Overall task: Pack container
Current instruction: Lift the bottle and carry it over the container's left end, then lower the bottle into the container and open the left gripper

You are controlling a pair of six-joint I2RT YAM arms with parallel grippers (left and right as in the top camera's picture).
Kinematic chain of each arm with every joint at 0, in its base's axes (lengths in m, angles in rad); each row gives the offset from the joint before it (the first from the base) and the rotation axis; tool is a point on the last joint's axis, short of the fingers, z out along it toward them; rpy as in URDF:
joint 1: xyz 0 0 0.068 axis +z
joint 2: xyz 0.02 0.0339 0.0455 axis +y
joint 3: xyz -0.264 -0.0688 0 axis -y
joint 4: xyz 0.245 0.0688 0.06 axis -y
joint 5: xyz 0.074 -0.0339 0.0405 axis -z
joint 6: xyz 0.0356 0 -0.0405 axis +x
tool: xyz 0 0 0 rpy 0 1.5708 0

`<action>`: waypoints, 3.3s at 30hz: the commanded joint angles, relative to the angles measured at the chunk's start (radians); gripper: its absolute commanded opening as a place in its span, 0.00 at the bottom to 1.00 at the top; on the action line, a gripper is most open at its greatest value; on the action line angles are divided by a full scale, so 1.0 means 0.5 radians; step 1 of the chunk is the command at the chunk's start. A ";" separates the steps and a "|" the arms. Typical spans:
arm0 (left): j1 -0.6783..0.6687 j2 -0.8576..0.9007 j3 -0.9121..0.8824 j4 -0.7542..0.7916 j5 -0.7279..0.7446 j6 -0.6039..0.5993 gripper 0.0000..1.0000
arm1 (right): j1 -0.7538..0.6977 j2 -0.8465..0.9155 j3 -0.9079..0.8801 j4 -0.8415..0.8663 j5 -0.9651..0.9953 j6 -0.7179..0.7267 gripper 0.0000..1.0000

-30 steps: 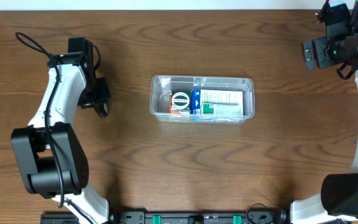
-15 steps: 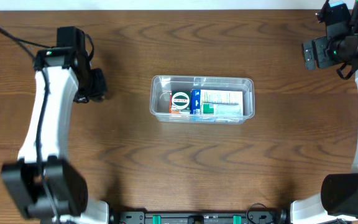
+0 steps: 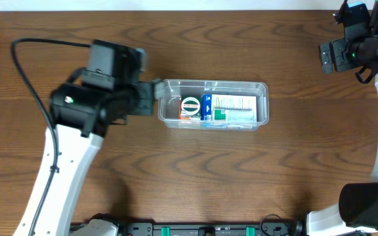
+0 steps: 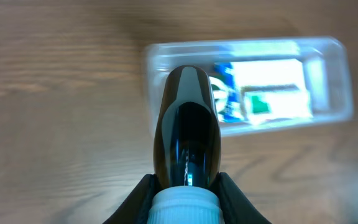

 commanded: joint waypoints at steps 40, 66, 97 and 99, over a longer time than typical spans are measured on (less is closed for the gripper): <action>-0.268 0.831 0.035 0.243 -0.558 -0.364 0.24 | -0.007 -0.005 0.000 -0.001 -0.002 0.018 0.99; -0.269 0.874 -0.070 0.237 -0.555 -0.437 0.24 | -0.007 -0.005 0.000 -0.001 -0.002 0.018 0.99; -0.324 0.874 -0.201 0.381 -0.536 -0.471 0.37 | -0.007 -0.005 0.000 -0.001 -0.002 0.018 0.99; -0.324 0.874 -0.201 0.382 -0.536 -0.471 0.37 | -0.007 -0.005 0.000 -0.001 -0.002 0.018 0.99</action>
